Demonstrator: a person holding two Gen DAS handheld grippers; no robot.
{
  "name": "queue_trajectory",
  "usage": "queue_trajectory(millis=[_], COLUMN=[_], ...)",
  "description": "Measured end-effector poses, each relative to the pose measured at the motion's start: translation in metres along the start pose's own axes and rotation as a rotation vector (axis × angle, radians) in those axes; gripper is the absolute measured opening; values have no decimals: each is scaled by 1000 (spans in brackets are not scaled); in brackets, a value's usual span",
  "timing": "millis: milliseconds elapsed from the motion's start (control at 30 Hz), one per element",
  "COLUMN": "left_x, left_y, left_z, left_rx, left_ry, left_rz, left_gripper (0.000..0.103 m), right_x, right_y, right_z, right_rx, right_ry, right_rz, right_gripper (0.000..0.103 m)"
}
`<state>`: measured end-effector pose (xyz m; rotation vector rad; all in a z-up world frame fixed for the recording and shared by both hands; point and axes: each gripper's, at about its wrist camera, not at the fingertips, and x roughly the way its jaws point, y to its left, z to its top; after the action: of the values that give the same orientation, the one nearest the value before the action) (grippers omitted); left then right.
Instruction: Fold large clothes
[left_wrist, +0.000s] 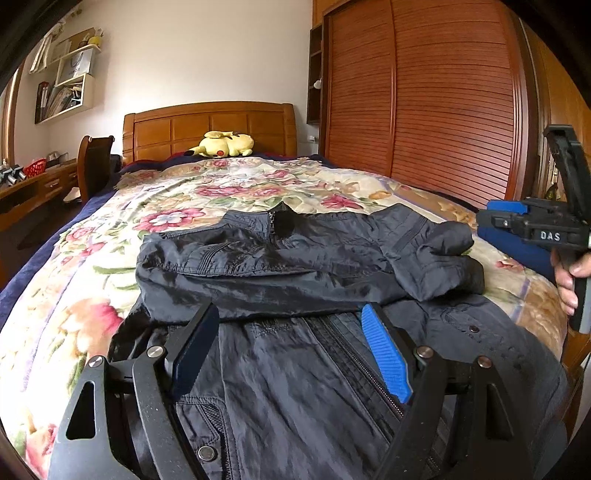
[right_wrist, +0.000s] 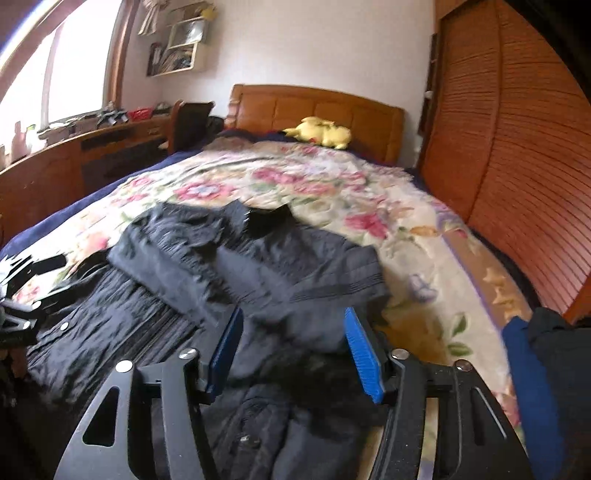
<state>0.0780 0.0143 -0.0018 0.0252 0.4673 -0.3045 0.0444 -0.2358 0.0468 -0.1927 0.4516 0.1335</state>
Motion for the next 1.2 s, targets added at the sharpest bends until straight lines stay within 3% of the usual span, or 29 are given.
queue_trajectory(millis=[400,533,700,933,967,1133,1200], left_x=[-1,-3,-4,-3,-4,-4,-4], left_y=[-1,-2,-4,-5,-5,-6,-7], left_z=[0,-1,-2,-2,-3,-3,-3], left_rx=[7,10,22,22,21,30,33], left_ry=[0,3,5,7,7,9,8], left_rz=[2,-1,1,3,2,2,1], left_gripper=[80,80,80,80,80,80,80], right_x=[61,81,98,96,94,91,89], right_y=[-21,-42,-56,-53,-53,-57,-50], right_z=[-48,-64,-84,-86,-87,-81,-80], right_rx=[28,130,263,246,241,158,115], right_ry=[186,278,357,362,360,354,365], right_rz=[-180,-166,-66,-38,-36,-3,-13], right_gripper=[64,68,69,69,68,26,19])
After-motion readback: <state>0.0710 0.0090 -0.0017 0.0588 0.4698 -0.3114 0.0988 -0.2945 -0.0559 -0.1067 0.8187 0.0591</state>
